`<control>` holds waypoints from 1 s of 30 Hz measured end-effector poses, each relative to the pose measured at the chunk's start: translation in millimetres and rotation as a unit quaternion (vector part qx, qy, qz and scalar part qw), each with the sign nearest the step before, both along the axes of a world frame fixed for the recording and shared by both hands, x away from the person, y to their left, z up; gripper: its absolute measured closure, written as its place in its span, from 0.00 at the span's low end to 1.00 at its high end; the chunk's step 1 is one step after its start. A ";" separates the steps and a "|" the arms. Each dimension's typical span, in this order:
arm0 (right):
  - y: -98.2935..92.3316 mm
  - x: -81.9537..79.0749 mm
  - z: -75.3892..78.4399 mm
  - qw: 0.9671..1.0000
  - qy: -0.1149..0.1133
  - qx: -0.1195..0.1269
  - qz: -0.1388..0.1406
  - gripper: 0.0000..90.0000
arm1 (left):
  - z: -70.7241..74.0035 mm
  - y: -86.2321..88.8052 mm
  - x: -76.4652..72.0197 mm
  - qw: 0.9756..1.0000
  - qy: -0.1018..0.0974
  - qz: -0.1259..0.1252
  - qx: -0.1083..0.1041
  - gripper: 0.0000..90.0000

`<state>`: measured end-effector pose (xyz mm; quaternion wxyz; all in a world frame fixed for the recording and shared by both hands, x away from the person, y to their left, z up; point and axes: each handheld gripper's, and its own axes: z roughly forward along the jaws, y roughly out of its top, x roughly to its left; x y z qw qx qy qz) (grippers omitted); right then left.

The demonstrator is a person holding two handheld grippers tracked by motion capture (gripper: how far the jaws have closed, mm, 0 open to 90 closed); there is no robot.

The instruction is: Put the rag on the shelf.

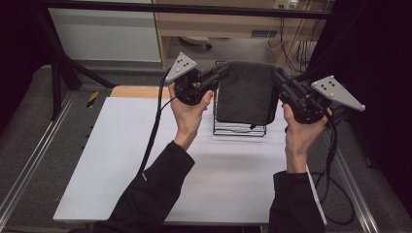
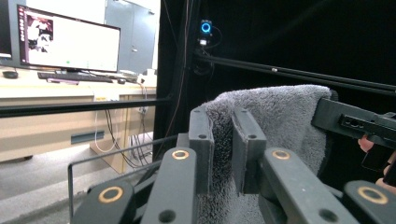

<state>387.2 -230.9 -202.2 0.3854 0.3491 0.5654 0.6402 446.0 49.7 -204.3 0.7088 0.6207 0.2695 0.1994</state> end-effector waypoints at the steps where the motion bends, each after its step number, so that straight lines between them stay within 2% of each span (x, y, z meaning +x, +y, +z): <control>1: 0.1 0.8 2.0 1.000 -0.001 -0.001 0.000 0.89 | 1.7 0.0 1.0 1.000 0.000 0.001 -0.001 0.88; 30: -4.4 29.5 53.4 0.999 -0.037 -0.003 -0.013 0.89 | 49.8 -10.5 25.9 0.999 -0.017 0.012 -0.026 0.89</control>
